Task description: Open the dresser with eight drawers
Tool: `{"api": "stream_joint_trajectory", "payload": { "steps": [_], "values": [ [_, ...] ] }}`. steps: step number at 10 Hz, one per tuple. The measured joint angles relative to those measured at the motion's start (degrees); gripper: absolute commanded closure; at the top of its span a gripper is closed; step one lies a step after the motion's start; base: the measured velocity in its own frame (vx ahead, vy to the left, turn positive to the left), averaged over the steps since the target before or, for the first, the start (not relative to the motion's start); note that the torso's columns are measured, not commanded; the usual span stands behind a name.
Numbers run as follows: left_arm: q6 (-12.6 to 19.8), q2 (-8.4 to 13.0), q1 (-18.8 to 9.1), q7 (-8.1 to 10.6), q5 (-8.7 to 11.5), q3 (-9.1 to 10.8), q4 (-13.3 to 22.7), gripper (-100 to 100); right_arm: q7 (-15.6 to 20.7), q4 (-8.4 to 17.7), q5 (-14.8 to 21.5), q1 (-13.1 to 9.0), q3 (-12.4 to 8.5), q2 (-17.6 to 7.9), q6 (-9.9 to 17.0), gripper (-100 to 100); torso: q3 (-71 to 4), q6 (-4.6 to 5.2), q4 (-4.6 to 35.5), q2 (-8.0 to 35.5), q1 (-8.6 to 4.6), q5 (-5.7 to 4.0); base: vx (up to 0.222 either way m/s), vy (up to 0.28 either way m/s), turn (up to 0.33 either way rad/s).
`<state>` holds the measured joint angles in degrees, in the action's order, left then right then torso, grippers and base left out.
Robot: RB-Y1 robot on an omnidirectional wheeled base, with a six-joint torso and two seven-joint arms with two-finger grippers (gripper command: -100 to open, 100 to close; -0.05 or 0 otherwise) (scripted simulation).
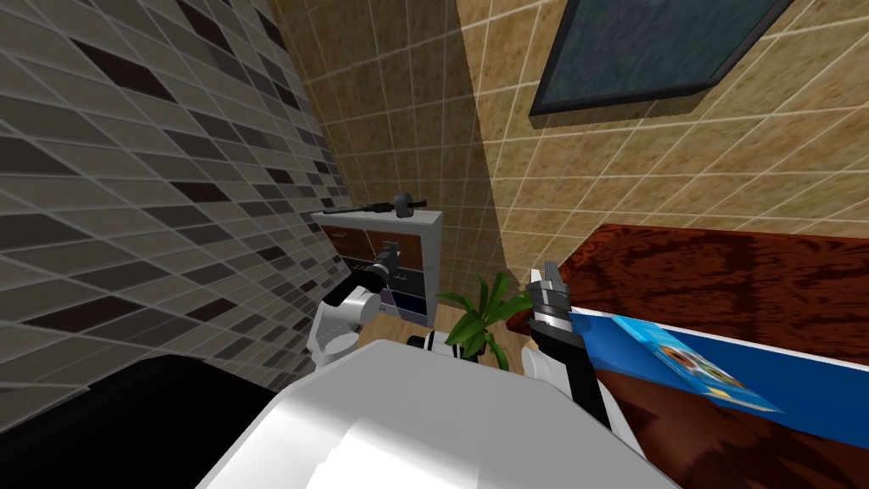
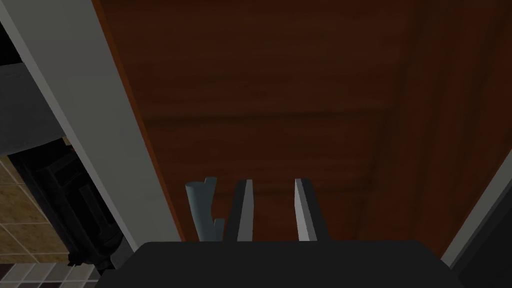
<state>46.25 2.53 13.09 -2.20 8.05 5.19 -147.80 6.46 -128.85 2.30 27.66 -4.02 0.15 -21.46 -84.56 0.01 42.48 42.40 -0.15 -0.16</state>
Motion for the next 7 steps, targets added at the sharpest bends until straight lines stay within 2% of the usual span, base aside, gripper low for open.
{"api": "stream_joint_trajectory", "payload": {
  "steps": [3, 4, 5, 7],
  "values": [
    [0.3, 0.0, 0.7, 0.08, 0.3, -0.34, -0.9, 100, 0.0, 0.0, 0.0, 0.0, 0.0, 0.0, 0.0, 0, 0.2, -0.01, -0.1, 0.1, 0.2, 0.17, -0.193, 0.022, 0.024],
    [0.5, 0.0, 0.8, 0.12, 0.4, -0.4, -1.2, 100, 0.0, 0.0, 0.0, 0.0, 0.0, 0.0, 0.0, 0, 0.0, -0.01, -0.2, 0.0, 0.16, 0.16, -0.092, 0.007, 0.002],
    [0.5, 0.0, 0.8, 0.13, 0.5, -0.4, -1.2, -100, 0.0, 0.0, 0.0, 0.0, 0.0, 0.0, 0.0, 0, -0.2, -0.01, -0.3, -0.5, 0.09, 0.14, -0.021, 0.0, 0.006],
    [1.0, 1.8, 0.1, 0.26, 0.7, 0.05, 1.5, -100, 0.0, 0.0, 0.0, 0.0, 0.0, 0.0, 0.0, 0, -0.3, -0.02, -0.3, -0.5, 0.13, 0.15, 0.016, -0.002, 0.01]
  ]
}}
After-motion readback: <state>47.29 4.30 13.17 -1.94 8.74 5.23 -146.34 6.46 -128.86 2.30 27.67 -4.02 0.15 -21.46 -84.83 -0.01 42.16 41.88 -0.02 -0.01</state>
